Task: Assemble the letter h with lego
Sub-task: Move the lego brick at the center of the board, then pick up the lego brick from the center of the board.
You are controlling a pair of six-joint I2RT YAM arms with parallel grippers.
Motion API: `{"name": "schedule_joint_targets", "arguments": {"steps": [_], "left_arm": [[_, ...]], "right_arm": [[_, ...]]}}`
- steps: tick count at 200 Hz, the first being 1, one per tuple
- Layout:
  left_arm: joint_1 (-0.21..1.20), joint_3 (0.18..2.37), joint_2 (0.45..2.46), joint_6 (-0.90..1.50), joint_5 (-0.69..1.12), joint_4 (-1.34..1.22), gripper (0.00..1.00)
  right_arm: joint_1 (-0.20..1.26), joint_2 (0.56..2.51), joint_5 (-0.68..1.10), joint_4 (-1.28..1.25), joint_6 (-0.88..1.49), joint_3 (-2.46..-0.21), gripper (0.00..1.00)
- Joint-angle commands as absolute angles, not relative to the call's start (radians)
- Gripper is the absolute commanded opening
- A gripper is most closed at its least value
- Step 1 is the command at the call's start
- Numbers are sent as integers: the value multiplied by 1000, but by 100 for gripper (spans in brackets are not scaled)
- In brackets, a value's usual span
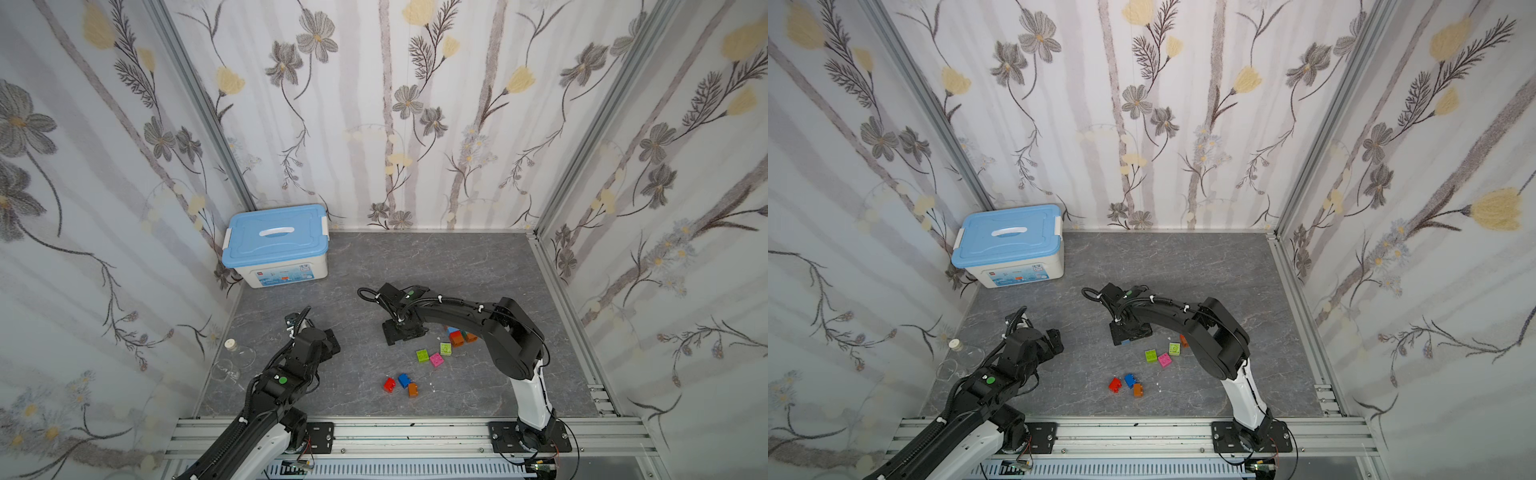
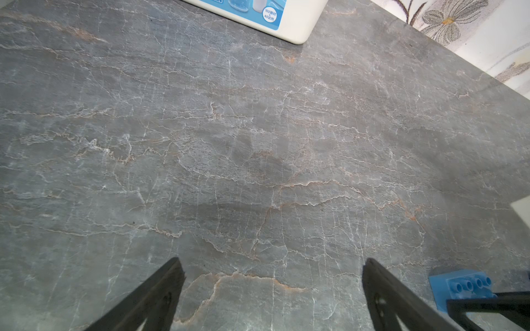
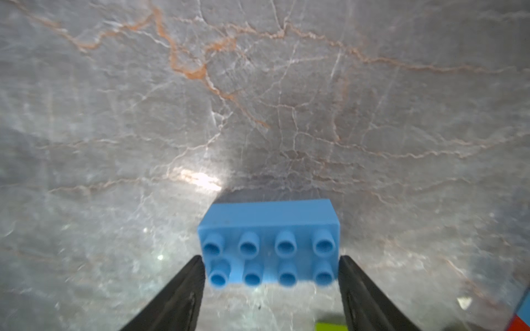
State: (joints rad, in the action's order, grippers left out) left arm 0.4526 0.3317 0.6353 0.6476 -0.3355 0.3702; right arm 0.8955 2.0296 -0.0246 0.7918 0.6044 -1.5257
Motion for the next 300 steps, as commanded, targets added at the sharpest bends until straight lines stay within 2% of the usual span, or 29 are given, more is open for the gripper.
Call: {"name": "schedule_joint_targets", "arguments": {"steps": [1,40,77,105,141,176,237,300], "left_arm": [[452,334,634,648,-333,362,100],[453,333,630,646,-330,358,100],[451,332,634,644,-330,355,100],[453,332,637,643,-327,354,100],[453,331,635,644,-328,355,100],[453,332,635,644,-328,354,100],[453,330,638,642,-325,349,100],[453,330,640,642,-323,345,100]], "right_arm": [[896,1954,-26,837,596,-1488,75],[896,1811,-10,834,597,-1317,71],[897,1781,11,787,622,-1206,67],[897,1812,30,761,630,-1198,58],[898,1846,19,761,626,-1218,53],[899,1855,7,772,621,-1223,40],[896,1755,-28,855,558,-1216,33],[834,1668,-16,959,378,-1151,30]]}}
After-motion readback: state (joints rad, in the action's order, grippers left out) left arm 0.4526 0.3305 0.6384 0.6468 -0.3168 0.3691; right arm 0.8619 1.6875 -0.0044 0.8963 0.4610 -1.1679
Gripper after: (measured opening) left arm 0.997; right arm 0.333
